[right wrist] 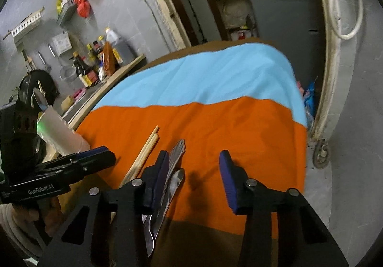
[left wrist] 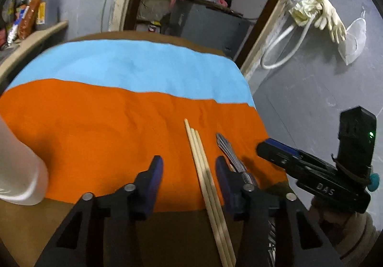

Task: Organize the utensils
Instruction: 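Lower left tool to a wooden chopstick while right tool lowers to the silver forks, then close left tool on the chopstick while right tool closes on a silver fork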

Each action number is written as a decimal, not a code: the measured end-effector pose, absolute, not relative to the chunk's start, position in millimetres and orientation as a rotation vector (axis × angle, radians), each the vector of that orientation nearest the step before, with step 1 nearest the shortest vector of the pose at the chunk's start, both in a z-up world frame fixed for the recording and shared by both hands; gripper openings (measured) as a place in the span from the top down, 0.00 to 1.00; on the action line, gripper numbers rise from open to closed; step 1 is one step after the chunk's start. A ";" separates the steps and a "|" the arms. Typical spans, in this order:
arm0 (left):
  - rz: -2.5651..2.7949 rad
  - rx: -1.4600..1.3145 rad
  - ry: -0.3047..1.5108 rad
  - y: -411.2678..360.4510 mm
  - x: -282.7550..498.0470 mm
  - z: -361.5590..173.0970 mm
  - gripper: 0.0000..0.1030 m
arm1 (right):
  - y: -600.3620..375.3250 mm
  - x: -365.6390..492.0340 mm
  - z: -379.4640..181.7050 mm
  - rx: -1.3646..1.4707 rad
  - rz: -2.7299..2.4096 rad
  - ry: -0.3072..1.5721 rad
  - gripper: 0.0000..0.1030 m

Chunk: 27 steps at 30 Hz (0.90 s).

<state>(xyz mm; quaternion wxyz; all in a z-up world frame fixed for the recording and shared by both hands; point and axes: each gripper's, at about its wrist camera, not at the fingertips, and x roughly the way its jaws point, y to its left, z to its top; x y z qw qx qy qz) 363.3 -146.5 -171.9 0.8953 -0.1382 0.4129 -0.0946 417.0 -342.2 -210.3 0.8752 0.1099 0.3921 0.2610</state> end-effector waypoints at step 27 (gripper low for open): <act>-0.224 -0.399 0.968 -132.1 365.8 -192.6 0.94 | -326.2 431.5 -228.3 0.244 0.625 0.913 0.63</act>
